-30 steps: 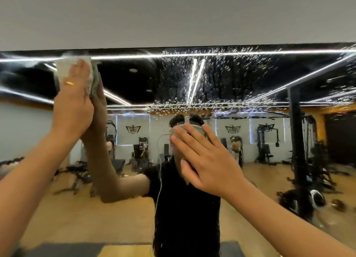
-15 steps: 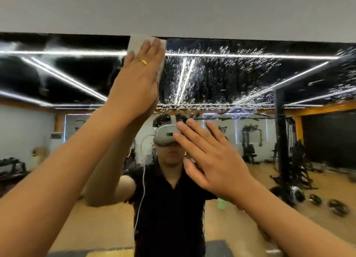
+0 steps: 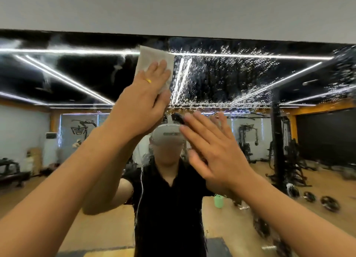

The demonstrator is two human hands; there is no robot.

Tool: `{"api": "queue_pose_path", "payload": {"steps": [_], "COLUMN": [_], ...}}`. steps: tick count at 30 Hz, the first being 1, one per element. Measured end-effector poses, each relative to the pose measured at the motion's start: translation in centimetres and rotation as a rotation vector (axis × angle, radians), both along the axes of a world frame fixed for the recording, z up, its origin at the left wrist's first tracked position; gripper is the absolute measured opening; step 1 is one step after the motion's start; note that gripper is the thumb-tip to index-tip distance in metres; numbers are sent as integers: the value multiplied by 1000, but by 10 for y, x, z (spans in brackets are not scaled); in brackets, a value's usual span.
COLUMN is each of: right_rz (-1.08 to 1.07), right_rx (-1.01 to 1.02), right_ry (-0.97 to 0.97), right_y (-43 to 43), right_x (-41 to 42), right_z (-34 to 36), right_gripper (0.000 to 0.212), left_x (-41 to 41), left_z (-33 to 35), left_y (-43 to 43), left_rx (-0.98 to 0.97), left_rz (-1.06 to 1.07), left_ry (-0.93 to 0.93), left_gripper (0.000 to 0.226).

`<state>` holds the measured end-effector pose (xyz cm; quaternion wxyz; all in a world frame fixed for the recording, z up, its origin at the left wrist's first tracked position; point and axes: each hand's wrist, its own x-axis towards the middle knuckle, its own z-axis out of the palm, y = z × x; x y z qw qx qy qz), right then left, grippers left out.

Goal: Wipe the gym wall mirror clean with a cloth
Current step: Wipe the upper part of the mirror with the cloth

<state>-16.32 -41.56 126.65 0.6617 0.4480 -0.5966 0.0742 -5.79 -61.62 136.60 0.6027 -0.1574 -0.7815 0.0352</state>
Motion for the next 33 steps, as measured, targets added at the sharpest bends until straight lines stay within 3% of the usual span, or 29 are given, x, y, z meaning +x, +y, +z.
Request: {"api": "queue_pose_path", "payload": {"steps": [4, 8, 13, 18, 24, 27, 33], "right_rz": [80, 127, -20, -160, -203, -141, -44], "right_rx": [-161, -39, 55, 4, -99, -116, -109], "right_ry": [-35, -190, -100, 34, 66, 41, -78], "right_y": [-9, -34, -51, -56, -87, -104, -118], "right_x": [23, 43, 48, 58, 70, 71, 57], "right_z": [48, 105, 121, 134, 133, 123, 93], "right_gripper": [52, 54, 52, 53, 42, 40, 57], "left_x": [3, 3, 7, 21, -1, -12, -18], "left_z": [0, 2, -10, -79, -176, -187, -188], "left_y": [-7, -13, -20, -19, -1, -2, -2], "left_rx": [114, 164, 267, 321, 192, 193, 179], "left_rz": [-157, -315, -387, -184, 192, 290, 356], "left_ry": [-57, 64, 146, 217, 68, 88, 153], "left_gripper": [57, 61, 65, 61, 66, 65, 63]}}
